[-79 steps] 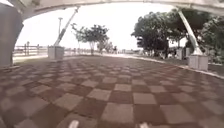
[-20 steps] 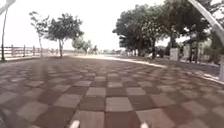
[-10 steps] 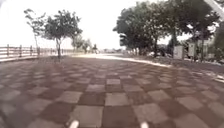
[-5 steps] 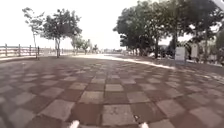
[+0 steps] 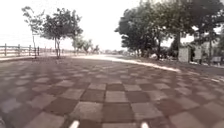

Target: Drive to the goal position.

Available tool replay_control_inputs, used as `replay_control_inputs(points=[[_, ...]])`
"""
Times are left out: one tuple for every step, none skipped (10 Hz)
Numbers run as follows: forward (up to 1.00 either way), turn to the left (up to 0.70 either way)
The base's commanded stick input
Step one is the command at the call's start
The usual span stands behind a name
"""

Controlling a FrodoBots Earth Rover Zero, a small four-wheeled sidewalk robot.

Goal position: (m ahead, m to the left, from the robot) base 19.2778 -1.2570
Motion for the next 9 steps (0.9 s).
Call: replay_control_inputs(points=[[0.7,0.0],[0.7,0.0],[0.7,0.0],[0.7,0.0],[0.7,0.0],[0.7,0.0],[0.7,0.0],[0.7,0.0],[0.7,0.0]])
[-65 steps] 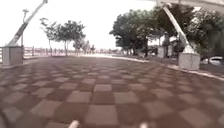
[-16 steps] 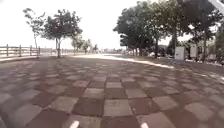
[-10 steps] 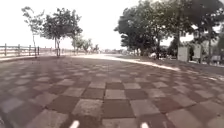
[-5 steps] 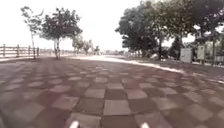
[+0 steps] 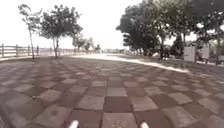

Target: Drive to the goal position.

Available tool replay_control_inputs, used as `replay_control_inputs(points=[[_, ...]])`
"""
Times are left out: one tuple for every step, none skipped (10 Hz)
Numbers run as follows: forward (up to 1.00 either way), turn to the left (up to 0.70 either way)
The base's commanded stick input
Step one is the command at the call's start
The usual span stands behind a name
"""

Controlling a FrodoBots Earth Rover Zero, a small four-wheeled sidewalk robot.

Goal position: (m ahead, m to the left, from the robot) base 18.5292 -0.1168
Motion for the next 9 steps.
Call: replay_control_inputs(points=[[0.7,0.0],[0.7,0.0],[0.7,0.0],[0.7,0.0],[0.7,0.0],[0.7,0.0],[0.7,0.0],[0.7,0.0],[0.7,0.0]])
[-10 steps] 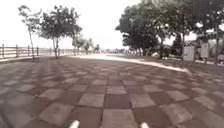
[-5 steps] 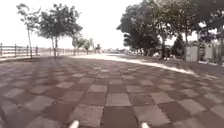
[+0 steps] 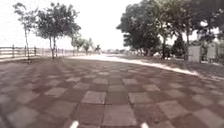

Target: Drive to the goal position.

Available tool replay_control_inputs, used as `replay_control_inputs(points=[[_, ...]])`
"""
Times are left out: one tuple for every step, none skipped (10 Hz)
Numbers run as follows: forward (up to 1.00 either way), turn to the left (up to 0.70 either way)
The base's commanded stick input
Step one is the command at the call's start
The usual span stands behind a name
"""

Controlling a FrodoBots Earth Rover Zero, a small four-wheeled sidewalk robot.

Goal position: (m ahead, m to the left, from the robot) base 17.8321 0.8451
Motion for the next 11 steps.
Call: replay_control_inputs(points=[[0.7,0.0],[0.7,0.0],[0.7,0.0],[0.7,0.0],[0.7,0.0],[0.7,0.0],[0.7,0.0],[0.7,0.0],[0.7,0.0],[0.7,0.0],[0.7,0.0]])
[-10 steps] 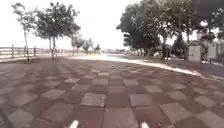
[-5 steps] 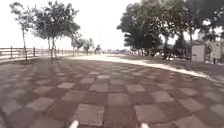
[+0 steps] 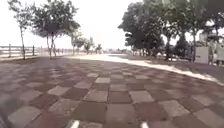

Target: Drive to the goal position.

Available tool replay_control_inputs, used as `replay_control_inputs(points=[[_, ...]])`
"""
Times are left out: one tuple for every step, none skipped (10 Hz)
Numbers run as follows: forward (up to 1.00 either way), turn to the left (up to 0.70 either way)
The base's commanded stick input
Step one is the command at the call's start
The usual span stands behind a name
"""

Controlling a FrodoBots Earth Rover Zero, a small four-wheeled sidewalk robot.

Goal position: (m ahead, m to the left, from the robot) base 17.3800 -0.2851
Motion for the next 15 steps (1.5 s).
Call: replay_control_inputs(points=[[0.7,0.0],[0.7,0.0],[0.7,0.0],[0.7,0.0],[0.7,0.0],[0.7,0.0],[0.7,0.0],[0.7,0.0],[0.7,0.0],[0.7,0.0],[0.7,0.0],[0.7,0.0],[0.7,0.0],[0.7,0.0],[0.7,0.0]])
